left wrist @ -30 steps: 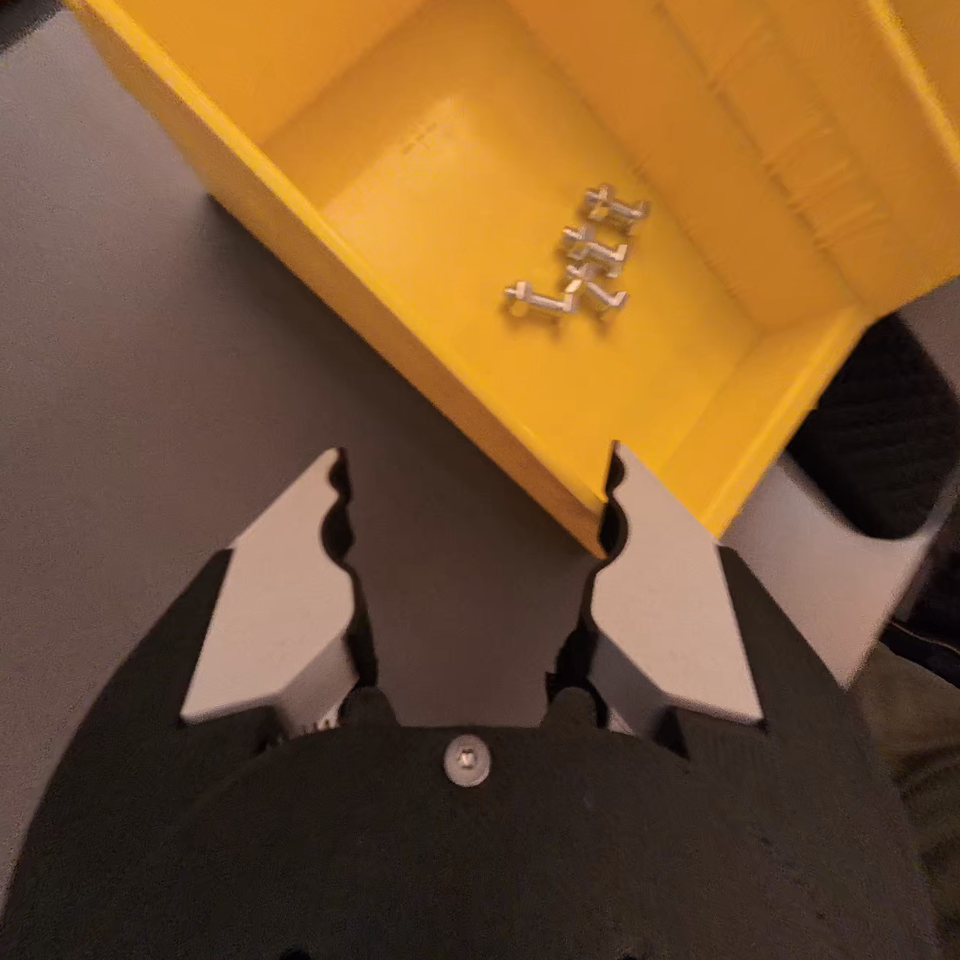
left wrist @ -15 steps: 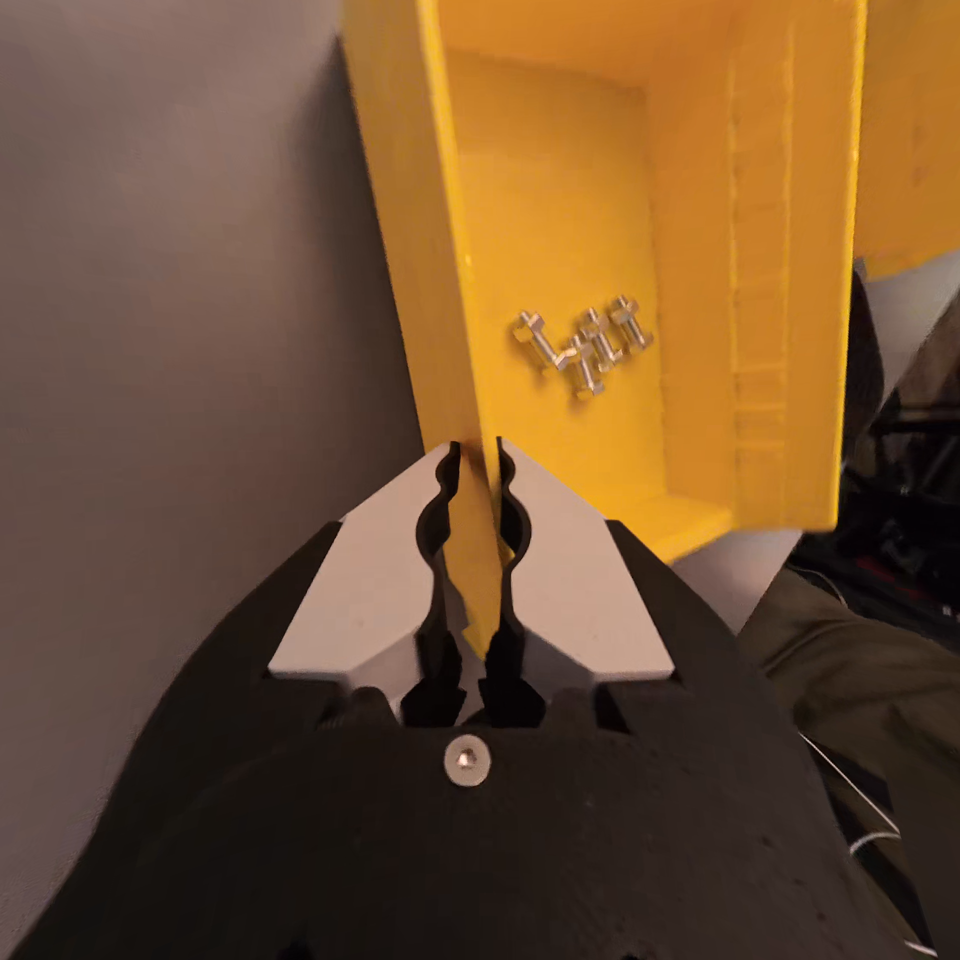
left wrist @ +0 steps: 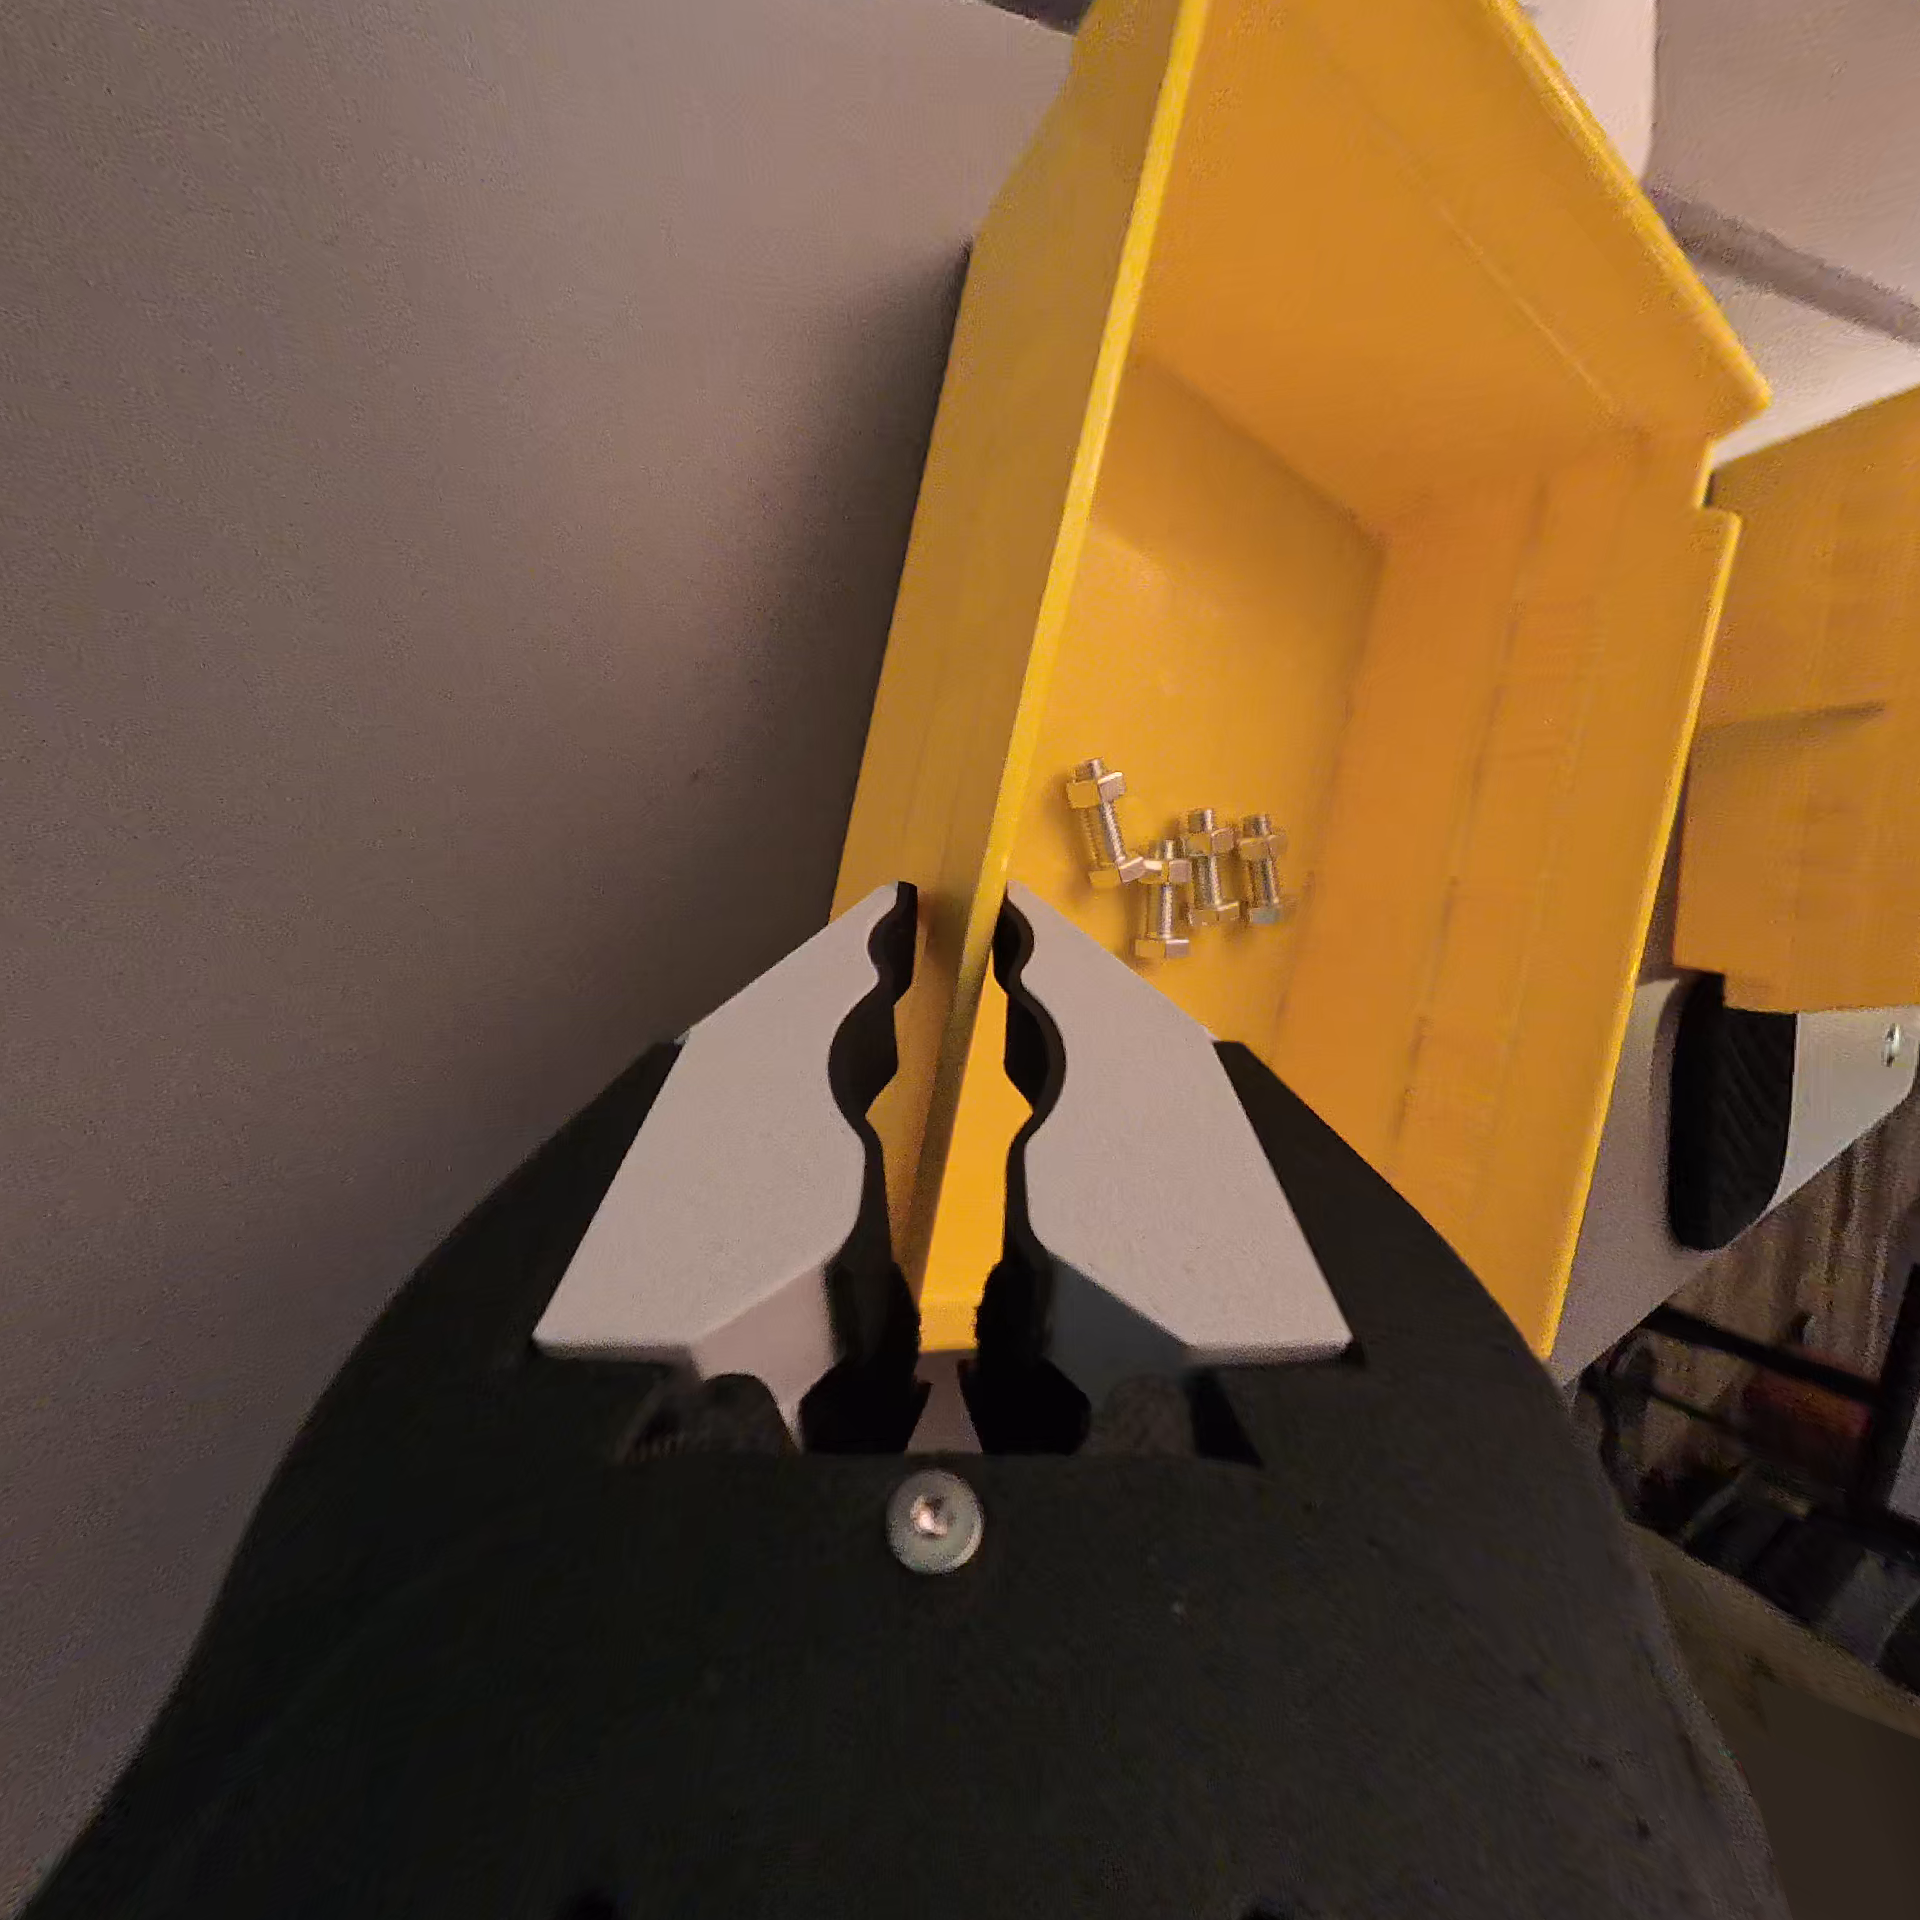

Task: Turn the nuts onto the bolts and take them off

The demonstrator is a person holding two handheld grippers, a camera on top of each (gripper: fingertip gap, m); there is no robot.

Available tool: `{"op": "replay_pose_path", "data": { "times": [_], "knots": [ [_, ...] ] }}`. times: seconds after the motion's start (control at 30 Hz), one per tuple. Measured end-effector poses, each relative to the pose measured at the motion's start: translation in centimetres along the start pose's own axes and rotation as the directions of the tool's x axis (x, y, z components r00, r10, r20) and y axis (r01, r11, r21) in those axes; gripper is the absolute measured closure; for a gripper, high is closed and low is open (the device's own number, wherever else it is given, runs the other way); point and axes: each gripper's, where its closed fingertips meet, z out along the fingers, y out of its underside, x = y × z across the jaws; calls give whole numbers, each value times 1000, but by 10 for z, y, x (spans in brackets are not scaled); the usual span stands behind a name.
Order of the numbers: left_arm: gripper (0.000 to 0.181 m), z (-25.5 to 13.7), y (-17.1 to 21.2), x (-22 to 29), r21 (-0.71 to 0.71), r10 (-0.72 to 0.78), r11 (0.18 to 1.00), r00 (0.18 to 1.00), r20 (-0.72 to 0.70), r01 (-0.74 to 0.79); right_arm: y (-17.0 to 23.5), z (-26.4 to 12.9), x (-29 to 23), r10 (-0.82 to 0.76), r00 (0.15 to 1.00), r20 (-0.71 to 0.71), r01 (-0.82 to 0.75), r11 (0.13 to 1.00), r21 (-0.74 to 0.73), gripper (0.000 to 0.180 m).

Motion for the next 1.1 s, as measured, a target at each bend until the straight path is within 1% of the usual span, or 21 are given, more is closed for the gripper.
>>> {"op": "replay_pose_path", "data": {
  "times": [0.13,0.3,0.47,0.57,0.67,0.83,0.9,1.1],
  "knots": [
    [168,-26,9,-35,82,-114,991,993,37,110,-5,-3,18,42,999,-5,-42,999,17,176],
    [166,-43,5,-61,217,-221,952,975,-2,216,-9,-5,35,78,997,-10,-78,997,26,176],
    [167,-47,0,-71,283,-228,934,974,6,217,-10,-8,47,109,994,-11,-109,993,40,176],
    [167,-50,-1,-76,307,-257,920,966,8,242,-9,-9,54,135,991,-12,-134,990,42,176],
    [166,-53,3,-77,313,-286,909,958,-15,276,-7,-10,61,161,987,-10,-160,986,49,176],
    [163,-55,25,-61,200,-264,941,962,-74,273,-2,-10,61,174,984,-23,-172,982,73,176],
    [163,-56,30,-58,178,-257,947,963,-84,268,1,-10,61,162,986,-37,-159,985,68,176],
    [164,-52,15,-63,235,-240,939,968,-73,250,-1,-10,60,158,985,-67,-155,986,56,177]
  ]
}}
